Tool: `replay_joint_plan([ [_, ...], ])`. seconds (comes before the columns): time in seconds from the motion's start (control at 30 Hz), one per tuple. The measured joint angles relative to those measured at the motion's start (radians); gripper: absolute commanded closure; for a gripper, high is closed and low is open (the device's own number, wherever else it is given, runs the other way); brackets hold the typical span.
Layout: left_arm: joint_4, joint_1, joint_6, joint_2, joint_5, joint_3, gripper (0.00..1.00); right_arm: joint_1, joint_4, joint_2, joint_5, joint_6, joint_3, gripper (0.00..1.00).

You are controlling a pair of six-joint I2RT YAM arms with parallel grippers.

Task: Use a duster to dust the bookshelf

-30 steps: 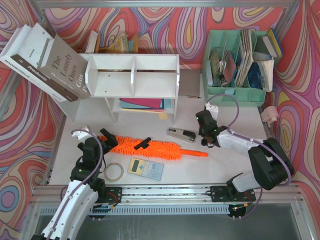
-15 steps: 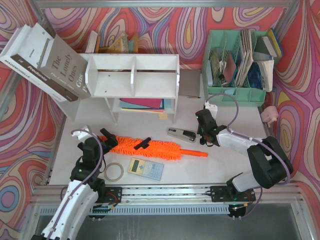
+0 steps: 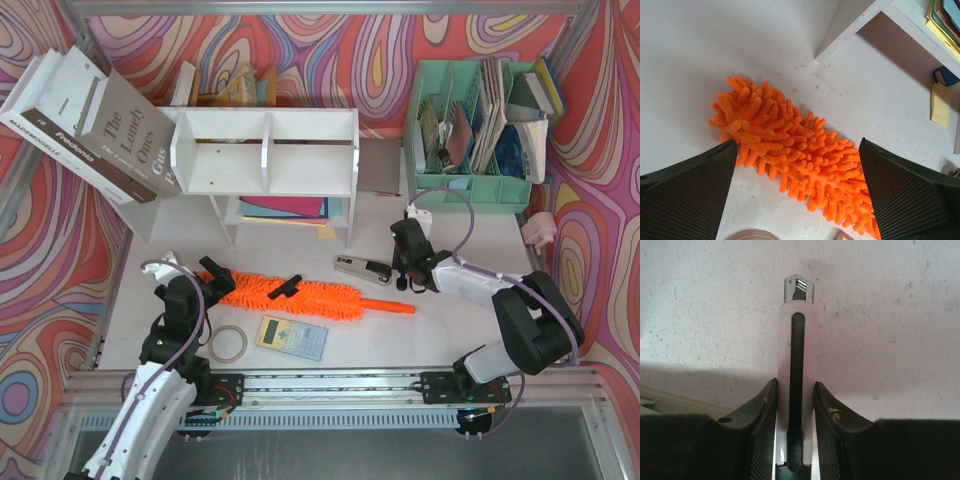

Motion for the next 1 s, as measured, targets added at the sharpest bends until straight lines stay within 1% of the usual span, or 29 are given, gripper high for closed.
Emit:
replay_joint_plan([
  [0.1,0.0,0.0,0.0,-0.001,0.0,0.0,0.02,0.0,0.0,0.001,-0.003,0.001,0.0,0.74],
  [0.3,0.0,0.0,0.0,-0.006,0.0,0.0,0.02,0.0,-0.003,-0.03,-0.002,0.001,-0.018,0.76],
  [0.43,0.0,0.0,0.0,-0.006,0.0,0.0,0.02,0.003,-0.024,-0.142,-0.018,-0.003,-0.049,0.76],
  [0.53,0.0,0.0,0.0,-0.006,0.0,0.0,0.02,0.029,-0.048,-0.256,-0.028,-0.016,-0.076,0.75],
  [0.67,0.0,0.0,0.0,-0.006,0.0,0.0,0.02,0.145,-0.089,-0.39,-0.026,-0.033,-0.097,0.75],
  [0.77,0.0,0.0,0.0,-0.006,0.0,0.0,0.02,0.245,-0.122,-0.451,-0.006,-0.04,-0.097,0.75],
  [1.0,0.0,0.0,0.0,-0.006,0.0,0.0,0.02,0.474,-0.162,-0.449,0.045,-0.065,-0.098,0.75],
])
